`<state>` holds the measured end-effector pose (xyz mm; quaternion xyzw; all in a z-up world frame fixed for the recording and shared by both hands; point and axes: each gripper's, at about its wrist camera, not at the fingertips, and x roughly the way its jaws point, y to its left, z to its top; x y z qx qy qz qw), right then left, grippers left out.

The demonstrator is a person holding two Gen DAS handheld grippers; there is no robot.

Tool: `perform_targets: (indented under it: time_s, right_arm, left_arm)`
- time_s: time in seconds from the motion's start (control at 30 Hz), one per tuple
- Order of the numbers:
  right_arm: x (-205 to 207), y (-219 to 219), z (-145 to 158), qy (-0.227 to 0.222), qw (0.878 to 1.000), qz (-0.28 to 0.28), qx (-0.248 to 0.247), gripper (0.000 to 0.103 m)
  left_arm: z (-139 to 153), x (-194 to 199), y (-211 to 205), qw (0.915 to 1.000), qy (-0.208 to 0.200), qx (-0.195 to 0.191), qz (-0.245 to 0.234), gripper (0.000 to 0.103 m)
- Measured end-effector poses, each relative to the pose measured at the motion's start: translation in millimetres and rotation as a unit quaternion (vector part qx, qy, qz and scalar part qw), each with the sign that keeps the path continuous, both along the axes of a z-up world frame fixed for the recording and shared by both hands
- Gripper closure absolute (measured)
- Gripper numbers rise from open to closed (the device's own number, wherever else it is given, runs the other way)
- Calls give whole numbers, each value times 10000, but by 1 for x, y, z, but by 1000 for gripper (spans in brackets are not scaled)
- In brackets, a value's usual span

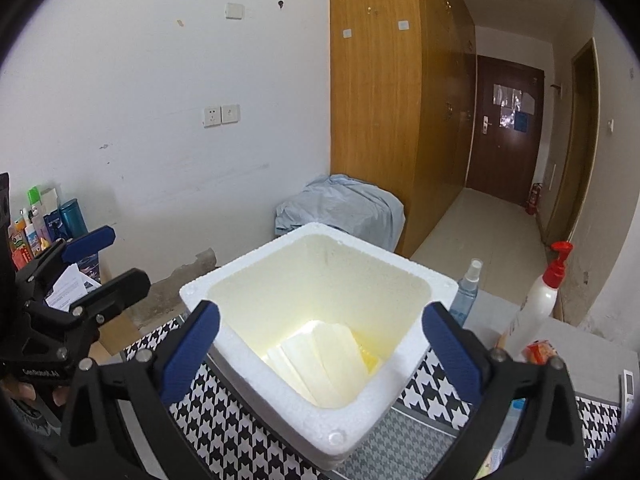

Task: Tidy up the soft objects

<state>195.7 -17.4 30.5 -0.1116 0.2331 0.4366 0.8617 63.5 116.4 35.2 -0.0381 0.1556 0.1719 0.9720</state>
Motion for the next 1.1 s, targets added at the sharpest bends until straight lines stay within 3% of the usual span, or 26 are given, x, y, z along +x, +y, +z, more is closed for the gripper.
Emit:
perform_targets:
  time_s: [1.1]
  right_arm:
    - [-22, -53, 19, -279, 9984, -276, 397, 1]
  left_arm:
    - [18, -10, -41, 9990, -153, 227, -365, 1]
